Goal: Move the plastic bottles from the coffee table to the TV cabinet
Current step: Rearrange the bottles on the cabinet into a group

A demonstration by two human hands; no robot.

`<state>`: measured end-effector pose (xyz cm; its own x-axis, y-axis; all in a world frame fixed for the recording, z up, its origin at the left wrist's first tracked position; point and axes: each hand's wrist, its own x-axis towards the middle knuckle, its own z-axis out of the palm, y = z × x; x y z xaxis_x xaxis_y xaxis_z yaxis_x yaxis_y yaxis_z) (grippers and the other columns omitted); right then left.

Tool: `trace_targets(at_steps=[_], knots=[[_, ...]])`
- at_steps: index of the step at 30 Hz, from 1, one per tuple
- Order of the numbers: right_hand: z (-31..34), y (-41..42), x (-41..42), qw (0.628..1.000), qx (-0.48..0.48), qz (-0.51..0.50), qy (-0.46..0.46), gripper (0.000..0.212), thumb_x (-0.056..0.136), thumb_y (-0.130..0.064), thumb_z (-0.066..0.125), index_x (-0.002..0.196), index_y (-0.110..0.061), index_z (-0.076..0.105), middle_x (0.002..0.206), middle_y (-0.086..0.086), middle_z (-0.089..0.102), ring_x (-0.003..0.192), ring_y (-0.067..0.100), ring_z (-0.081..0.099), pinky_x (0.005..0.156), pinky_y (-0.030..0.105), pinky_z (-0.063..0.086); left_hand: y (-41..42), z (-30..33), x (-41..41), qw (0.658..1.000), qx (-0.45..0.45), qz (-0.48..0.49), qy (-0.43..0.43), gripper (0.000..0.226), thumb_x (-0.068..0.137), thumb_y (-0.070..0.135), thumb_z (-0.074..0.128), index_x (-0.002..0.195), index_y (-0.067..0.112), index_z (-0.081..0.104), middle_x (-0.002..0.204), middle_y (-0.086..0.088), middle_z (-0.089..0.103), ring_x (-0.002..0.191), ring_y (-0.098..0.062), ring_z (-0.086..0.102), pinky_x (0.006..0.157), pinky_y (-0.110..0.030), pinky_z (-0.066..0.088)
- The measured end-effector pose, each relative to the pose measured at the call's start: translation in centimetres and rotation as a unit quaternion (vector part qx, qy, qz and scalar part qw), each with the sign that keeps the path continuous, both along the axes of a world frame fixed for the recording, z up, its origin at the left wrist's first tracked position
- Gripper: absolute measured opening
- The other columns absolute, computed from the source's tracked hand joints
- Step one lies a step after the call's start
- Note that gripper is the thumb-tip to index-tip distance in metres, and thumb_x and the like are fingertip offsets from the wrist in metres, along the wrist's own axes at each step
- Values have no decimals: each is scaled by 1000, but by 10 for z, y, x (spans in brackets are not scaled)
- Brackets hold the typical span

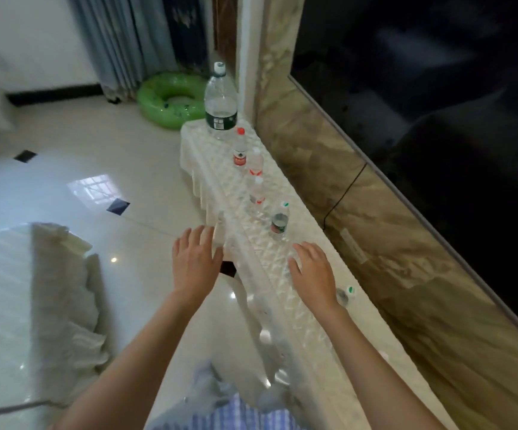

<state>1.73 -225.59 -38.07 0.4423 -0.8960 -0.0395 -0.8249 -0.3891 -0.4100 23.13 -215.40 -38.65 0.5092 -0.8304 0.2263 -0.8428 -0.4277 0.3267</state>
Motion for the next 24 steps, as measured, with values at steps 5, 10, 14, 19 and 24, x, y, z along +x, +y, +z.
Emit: trace_targets(at_steps=[5, 10, 14, 19, 24], knots=[[9, -8, 68, 999, -41, 20, -10, 43, 98, -29, 43, 136, -11, 47, 141, 7, 47, 133, 22, 36, 113, 32, 23, 3, 5, 64, 1000, 8, 2, -4, 43, 86, 28, 61, 124, 8, 55, 124, -16, 58, 116, -39, 50, 95, -50, 40], [13, -30, 118, 998, -54, 13, -26, 40, 98, -33, 41, 131, -13, 53, 138, 5, 51, 132, 20, 38, 111, 37, 31, -7, 8, 111, 999, 11, -6, -29, 42, 87, 32, 61, 124, 13, 54, 125, -13, 58, 117, -36, 51, 97, -48, 40], [15, -54, 156, 998, -54, 18, -15, 42, 99, -31, 42, 136, -11, 48, 142, 7, 46, 135, 23, 35, 114, 39, 27, -27, 4, 139, 1000, 5, -1, -22, 40, 87, 31, 60, 122, 11, 55, 122, -14, 59, 115, -38, 52, 95, -50, 41], [3, -107, 199, 998, -50, 38, -8, 41, 98, -29, 45, 133, -9, 51, 140, 10, 49, 134, 26, 37, 113, 40, 29, -75, -6, 174, 999, 34, -6, -4, 42, 89, 34, 55, 124, 11, 54, 125, -13, 59, 118, -38, 50, 98, -51, 39], [-6, -175, 246, 998, -50, 33, -12, 41, 98, -29, 45, 132, -7, 51, 139, 10, 50, 134, 26, 36, 114, 36, 25, -143, -10, 225, 996, 83, -22, -6, 45, 91, 36, 52, 130, 12, 50, 131, -10, 54, 124, -36, 45, 103, -50, 35]])
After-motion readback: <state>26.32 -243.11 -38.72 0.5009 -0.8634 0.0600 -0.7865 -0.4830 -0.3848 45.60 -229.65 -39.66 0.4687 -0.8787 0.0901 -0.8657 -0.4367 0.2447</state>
